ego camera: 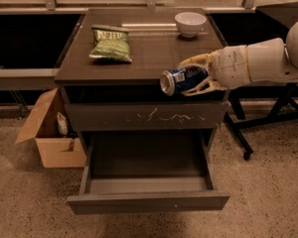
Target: Pick pepsi can from middle drawer and place on counter
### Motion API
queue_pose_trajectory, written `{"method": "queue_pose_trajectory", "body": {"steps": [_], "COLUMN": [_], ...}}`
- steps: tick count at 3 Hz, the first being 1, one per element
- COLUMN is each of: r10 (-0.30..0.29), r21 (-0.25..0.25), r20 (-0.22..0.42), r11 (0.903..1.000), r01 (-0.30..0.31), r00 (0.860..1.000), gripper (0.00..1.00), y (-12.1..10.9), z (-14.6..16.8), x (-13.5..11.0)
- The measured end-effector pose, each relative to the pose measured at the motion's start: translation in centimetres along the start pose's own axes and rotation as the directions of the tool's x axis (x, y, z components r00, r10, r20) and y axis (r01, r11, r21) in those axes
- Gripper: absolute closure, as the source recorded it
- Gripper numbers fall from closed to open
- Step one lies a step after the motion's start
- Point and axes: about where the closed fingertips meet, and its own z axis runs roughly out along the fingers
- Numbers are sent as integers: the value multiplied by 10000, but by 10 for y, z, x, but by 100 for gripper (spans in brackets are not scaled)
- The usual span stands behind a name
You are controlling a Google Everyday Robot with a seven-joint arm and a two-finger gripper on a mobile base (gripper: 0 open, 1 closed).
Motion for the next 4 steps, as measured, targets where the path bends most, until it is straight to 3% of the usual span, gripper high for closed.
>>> {"method": "queue_pose_trajectory", "body": {"steps": [2, 3, 4], "r10": [535, 984, 984], "r21": [738, 1194, 1193], "r20": [687, 878, 878], "r11": [9955, 9869, 9869], "r01": [-586, -1086, -1086], "r00": [9962, 9913, 9913], "gripper": [100, 100, 100], "y": [-40, -103, -103], "z": [5, 16, 16], "x": [14, 42, 42]}}
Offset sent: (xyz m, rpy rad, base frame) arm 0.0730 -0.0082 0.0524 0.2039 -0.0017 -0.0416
